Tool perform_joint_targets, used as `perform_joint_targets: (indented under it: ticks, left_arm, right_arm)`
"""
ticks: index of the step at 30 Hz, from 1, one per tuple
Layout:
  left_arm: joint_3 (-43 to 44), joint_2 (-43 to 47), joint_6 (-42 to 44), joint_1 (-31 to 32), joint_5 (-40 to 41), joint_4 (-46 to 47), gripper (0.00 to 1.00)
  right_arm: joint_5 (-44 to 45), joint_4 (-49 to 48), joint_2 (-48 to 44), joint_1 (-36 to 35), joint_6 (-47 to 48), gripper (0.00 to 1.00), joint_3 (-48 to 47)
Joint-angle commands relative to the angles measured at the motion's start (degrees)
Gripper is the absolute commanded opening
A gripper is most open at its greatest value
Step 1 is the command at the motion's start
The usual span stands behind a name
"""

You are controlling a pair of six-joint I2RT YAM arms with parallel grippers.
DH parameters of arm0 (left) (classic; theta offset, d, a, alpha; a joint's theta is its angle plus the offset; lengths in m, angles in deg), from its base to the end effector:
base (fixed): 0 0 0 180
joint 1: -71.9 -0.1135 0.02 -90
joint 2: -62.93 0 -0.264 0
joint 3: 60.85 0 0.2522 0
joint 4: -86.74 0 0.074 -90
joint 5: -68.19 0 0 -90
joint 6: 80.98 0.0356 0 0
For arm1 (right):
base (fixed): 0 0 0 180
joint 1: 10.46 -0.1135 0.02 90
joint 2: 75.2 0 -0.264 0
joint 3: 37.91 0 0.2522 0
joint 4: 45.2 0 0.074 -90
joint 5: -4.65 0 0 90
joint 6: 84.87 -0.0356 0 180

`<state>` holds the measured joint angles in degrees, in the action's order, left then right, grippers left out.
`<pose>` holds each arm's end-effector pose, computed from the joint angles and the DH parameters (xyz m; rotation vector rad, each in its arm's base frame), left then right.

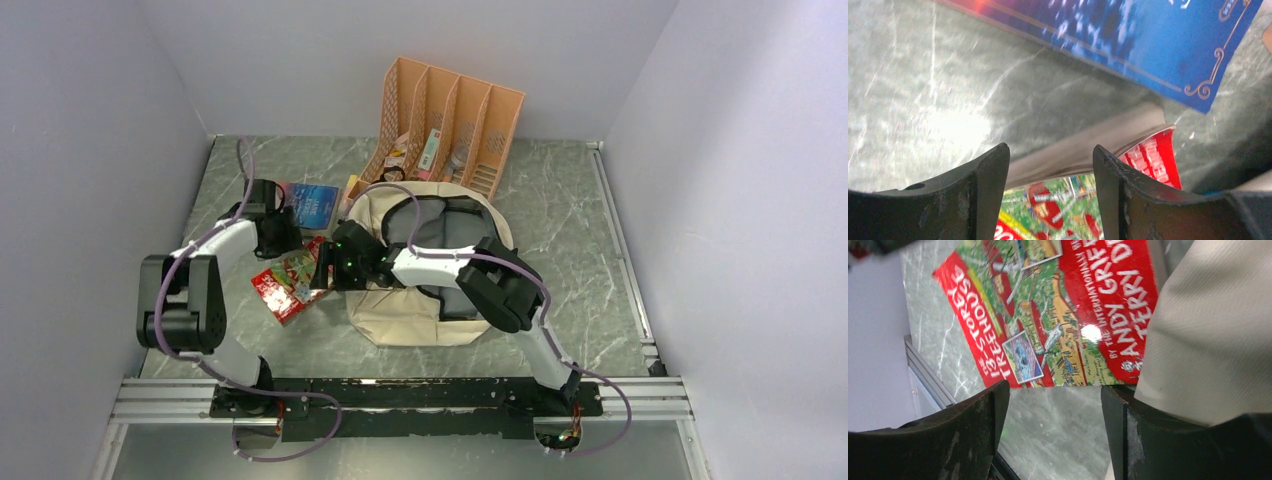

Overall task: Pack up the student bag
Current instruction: Pick up the book from the center of the board.

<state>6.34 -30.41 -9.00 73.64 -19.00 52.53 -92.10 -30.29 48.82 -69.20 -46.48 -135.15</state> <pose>0.3159 -0.0078 0.1707 -0.3883 2.5944 -0.0557 0.2427 0.4078 0.1460 -0.2269 2.5519 1.0291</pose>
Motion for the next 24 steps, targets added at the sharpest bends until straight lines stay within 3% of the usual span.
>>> perform_joint_targets:
  ticks: [1,12,24]
  left_arm:
    - [-4.7,5.6,-3.3,-0.9,-2.3,-8.1,0.67]
    - [-7.2,12.4,-4.5,-4.6,-1.7,-10.8,0.71]
    - [-6.9,8.2,-2.7,-6.0,0.3,-9.1,0.7]
  right_arm:
    - [1.9,-4.6,5.0,5.4,3.7,0.7,-0.8]
    - [-7.6,-1.4,12.1,9.5,11.7,0.67,-13.4]
    - [-4.7,4.0,8.2,8.4,8.9,0.71,-10.3]
